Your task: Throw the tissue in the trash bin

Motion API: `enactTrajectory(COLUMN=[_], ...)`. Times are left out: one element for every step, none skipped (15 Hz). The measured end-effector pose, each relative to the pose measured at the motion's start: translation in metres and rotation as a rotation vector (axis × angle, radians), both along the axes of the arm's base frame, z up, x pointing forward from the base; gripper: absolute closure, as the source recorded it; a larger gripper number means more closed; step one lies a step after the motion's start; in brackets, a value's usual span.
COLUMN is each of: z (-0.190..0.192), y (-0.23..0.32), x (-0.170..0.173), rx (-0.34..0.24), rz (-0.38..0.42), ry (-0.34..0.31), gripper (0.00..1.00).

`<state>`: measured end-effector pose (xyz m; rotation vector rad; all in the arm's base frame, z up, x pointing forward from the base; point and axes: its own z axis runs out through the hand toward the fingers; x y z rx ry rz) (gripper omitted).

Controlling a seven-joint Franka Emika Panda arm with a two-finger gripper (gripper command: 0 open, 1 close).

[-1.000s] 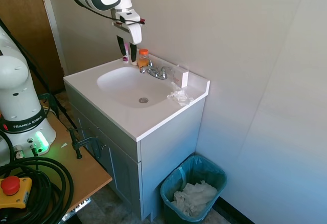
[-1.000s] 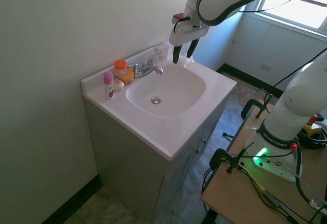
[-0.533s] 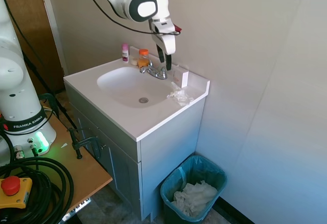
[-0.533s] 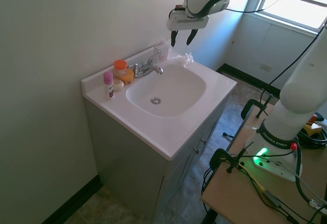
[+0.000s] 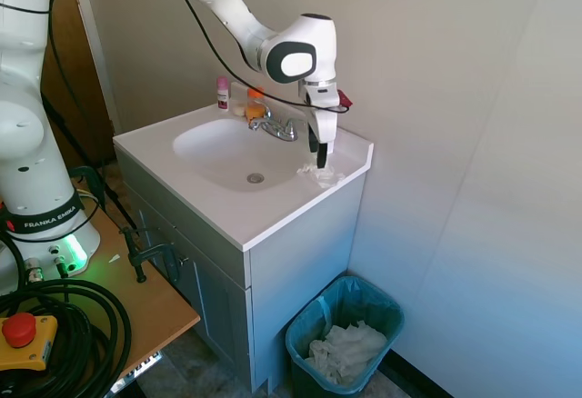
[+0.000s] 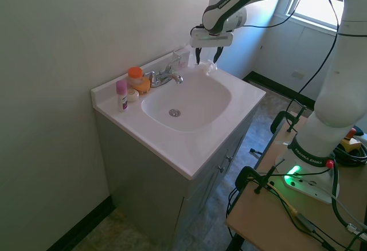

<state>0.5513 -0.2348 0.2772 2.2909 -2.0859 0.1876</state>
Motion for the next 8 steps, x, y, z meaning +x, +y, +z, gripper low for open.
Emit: enactTrajectory(z=[-0.005,-0.011,-0.016,-0.02,-0.023,-0.025,-0.025,-0.025], y=[-0.002,-0.002,-0.003,-0.004,-0.005,-0.004,-0.004,-0.004], x=[0.0,0.001,0.003,0.004,0.005,0.004,0.005,0.005], rx=[0.003,0.009,0.018,0.024,0.028,0.032,0.036,0.039], rz=[-0.005,-0.011,-0.015,-0.017,-0.018,-0.02,-0.019,-0.019], ry=[0.006,0.011,0.014,0.015,0.017,0.016,0.014,0.012], gripper=[1.0,1.0,1.0,1.0,1.0,1.0,1.0,1.0])
